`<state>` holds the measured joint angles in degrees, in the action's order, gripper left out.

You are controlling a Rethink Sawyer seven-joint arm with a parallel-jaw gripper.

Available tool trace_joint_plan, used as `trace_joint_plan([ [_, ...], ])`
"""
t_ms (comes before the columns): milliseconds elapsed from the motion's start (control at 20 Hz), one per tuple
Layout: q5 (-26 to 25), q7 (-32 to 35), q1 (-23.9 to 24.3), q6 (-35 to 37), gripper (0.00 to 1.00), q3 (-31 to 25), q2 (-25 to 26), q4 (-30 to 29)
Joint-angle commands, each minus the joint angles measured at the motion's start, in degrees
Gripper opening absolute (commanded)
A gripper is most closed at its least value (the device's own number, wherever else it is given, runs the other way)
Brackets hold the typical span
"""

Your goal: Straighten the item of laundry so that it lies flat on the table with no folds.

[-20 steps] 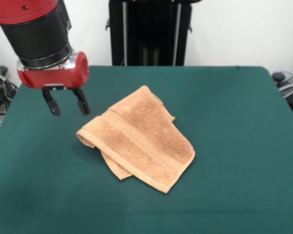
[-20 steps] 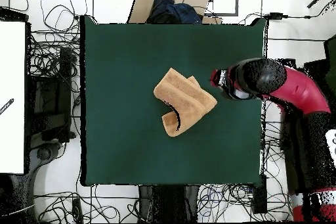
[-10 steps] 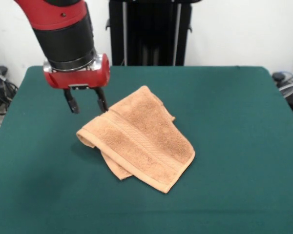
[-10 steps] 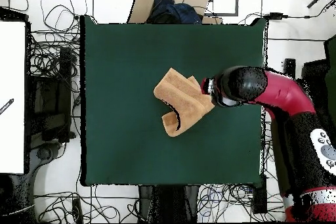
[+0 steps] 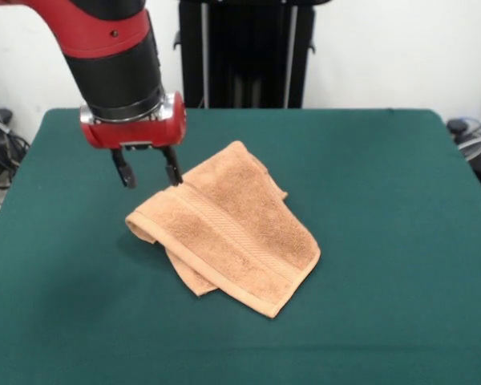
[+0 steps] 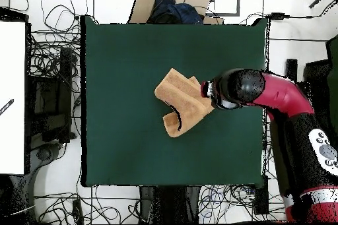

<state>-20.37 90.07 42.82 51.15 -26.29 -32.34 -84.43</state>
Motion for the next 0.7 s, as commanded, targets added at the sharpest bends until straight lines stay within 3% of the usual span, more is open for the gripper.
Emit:
trace_joint_plan([
  [50,-1.74,-4.65,-0.82,-1.18,1.00,-2.16,4.54,-3.10],
  [700,-2.82,-4.31,-0.75,-3.65,1.00,-2.08,6.13,-2.89],
])
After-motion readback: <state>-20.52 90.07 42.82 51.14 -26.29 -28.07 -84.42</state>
